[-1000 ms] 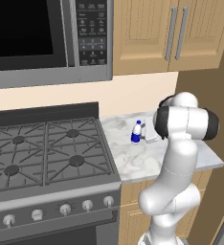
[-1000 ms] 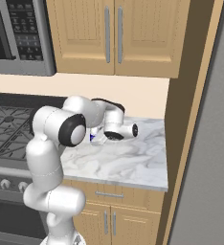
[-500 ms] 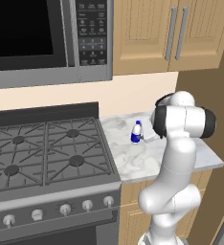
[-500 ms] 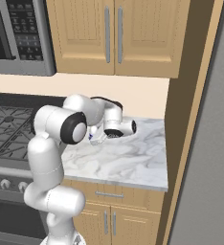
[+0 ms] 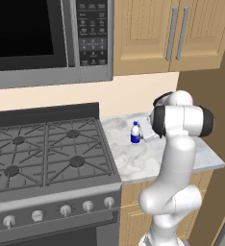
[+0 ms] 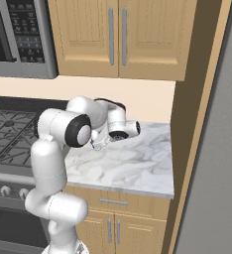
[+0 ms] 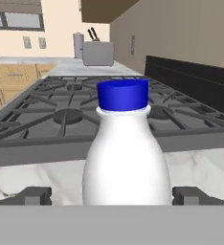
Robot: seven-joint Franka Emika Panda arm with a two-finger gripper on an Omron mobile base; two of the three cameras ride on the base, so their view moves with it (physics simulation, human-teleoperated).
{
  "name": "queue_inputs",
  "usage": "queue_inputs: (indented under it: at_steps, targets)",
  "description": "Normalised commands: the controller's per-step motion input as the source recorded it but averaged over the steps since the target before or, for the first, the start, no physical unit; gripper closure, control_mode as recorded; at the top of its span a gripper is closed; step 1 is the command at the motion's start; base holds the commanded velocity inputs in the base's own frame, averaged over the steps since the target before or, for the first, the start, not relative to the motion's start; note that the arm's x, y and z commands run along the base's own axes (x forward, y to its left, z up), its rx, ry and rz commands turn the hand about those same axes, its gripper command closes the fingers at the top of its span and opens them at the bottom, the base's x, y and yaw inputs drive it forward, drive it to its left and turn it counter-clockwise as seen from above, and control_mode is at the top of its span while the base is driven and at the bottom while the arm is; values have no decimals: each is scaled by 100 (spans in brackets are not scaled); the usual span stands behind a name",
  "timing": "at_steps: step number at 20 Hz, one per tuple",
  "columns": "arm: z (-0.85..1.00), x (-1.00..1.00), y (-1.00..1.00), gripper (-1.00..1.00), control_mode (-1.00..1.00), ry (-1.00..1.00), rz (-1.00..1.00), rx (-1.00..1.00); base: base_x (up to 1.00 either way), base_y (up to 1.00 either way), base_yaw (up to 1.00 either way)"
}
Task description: Take the bottled waters from the counter and place them in the freezer to freeze. Close the freezer door after placing the bottles.
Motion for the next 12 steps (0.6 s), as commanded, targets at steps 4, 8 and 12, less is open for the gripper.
queue_inputs:
  at_steps: [4,8,12]
  targets:
    - [0,0,7,-100,-100,1,6,0,0,0,0]
    - [0,0,3,100,-100,0,5,0,0,0,0]
    - [0,0,0,100,-100,0,0,0,0,0,0]
